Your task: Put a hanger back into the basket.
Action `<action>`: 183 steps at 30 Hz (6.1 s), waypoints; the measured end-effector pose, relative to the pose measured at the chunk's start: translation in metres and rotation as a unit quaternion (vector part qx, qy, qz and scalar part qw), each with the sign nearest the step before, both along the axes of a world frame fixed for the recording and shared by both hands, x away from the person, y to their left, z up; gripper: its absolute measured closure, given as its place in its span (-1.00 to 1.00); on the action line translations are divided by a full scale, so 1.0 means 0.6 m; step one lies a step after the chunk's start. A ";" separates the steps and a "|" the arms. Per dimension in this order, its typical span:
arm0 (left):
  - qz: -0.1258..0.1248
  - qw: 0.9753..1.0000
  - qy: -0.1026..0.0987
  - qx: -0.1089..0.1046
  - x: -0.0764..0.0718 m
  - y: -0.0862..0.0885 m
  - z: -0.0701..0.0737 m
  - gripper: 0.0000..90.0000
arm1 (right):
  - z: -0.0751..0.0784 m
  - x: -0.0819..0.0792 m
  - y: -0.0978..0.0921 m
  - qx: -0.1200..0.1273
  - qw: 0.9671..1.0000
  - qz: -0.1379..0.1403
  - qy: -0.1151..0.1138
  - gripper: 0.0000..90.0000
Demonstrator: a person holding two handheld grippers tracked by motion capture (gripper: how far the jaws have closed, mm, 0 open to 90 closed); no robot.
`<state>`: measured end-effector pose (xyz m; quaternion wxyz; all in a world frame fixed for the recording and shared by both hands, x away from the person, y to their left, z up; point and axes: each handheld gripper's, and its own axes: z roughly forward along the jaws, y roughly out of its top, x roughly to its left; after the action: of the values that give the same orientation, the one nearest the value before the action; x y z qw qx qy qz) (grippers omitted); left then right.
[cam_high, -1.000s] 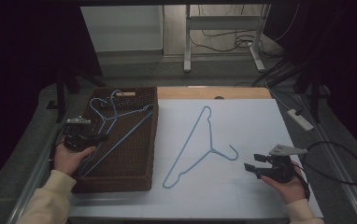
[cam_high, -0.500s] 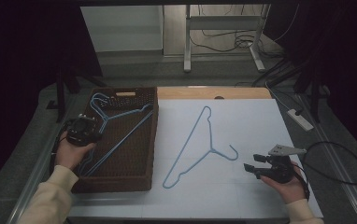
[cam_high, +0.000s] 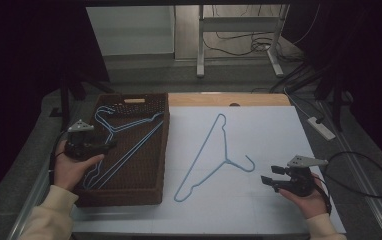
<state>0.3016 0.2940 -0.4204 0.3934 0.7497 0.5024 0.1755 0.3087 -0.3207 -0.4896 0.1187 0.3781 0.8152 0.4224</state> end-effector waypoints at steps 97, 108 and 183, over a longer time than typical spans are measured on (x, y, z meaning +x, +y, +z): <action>-0.140 0.987 -0.062 -0.042 -0.123 -0.160 -0.029 -0.21 | -0.028 0.071 0.106 -0.135 0.984 -0.065 0.098 1.00; -0.141 0.987 -0.064 -0.045 -0.124 -0.158 -0.026 -0.21 | -0.025 0.016 0.060 -0.125 0.983 -0.070 0.114 1.00; -0.202 0.978 -0.047 -0.029 -0.119 -0.257 -0.019 -0.21 | 0.036 0.064 0.160 -0.288 0.936 0.039 0.198 0.93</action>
<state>0.2302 0.1397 -0.4316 0.4652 0.8150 0.3266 0.1126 0.3472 -0.2247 -0.4680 0.0420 0.3720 0.9229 0.0900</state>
